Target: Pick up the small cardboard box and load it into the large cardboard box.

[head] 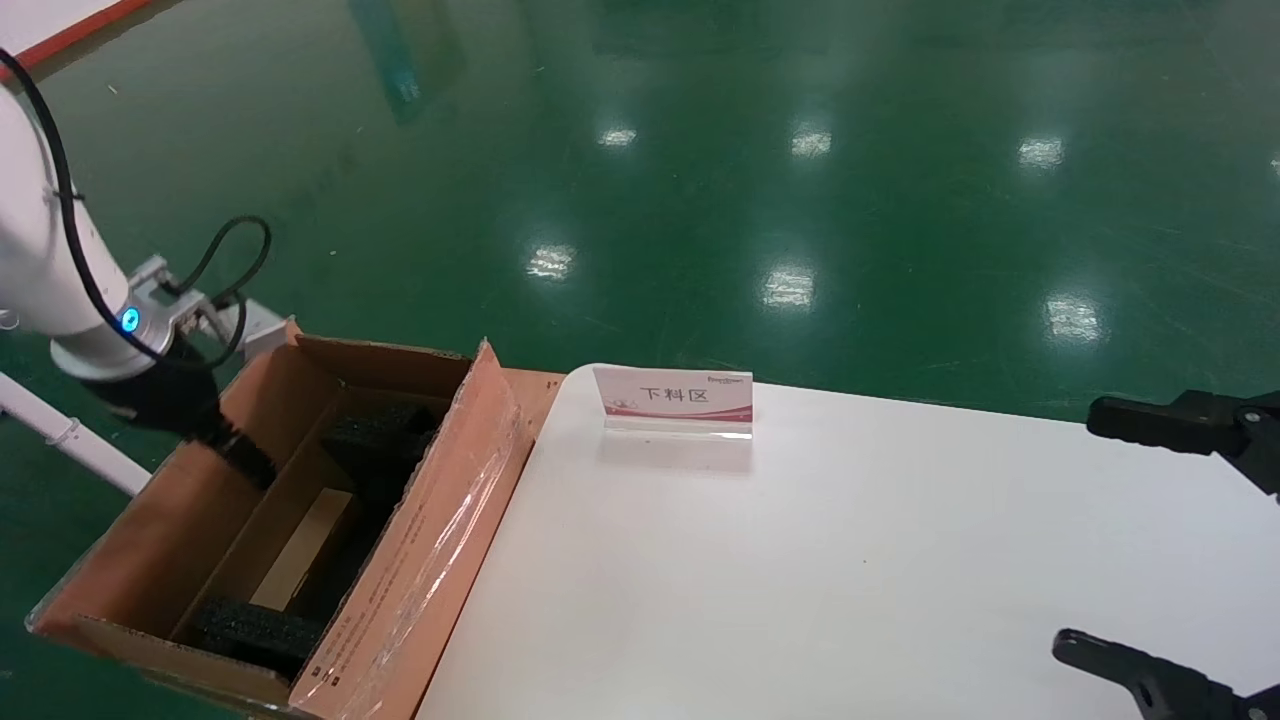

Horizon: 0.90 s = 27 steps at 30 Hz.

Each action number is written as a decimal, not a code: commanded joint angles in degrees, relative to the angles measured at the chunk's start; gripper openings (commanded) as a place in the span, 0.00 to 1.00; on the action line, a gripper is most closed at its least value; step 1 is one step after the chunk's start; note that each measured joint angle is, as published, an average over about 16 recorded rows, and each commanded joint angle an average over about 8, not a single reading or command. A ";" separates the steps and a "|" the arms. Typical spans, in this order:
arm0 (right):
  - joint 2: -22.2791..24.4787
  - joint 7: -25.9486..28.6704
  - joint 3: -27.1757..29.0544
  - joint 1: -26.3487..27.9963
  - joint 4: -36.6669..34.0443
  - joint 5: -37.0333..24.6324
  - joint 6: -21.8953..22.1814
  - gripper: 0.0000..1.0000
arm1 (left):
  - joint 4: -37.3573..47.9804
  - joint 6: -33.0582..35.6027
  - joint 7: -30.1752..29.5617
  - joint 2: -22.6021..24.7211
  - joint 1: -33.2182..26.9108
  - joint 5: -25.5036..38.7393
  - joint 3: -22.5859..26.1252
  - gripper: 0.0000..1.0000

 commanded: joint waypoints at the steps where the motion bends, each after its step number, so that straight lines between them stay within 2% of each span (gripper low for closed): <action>1: 0.00 -0.01 -0.01 0.01 -0.01 0.00 0.00 1.00 | -1.09 -0.92 1.69 -0.13 -1.18 -0.10 -0.45 1.00; 5: 0.00 -0.01 -0.02 0.01 -0.02 0.01 0.00 1.00 | -7.85 -4.18 5.07 -3.39 -5.80 -1.02 -2.31 1.00; 10: 0.01 -0.02 -0.04 0.02 -0.02 0.02 0.00 1.00 | -19.42 -8.02 9.06 -9.98 -12.82 -2.56 -5.19 1.00; 16: 0.01 -0.03 -0.05 0.02 -0.02 0.03 0.01 1.00 | -31.39 -10.62 10.53 -16.55 -18.84 -3.27 -7.19 1.00; 22: 0.02 -0.04 -0.05 0.02 -0.03 0.03 0.02 1.00 | -36.90 -11.75 10.09 -18.89 -21.51 -2.35 -7.53 1.00; 27: 0.03 -0.05 -0.05 0.02 -0.04 0.02 0.02 1.00 | -38.49 -11.93 10.21 -19.26 -21.25 -1.52 -8.83 1.00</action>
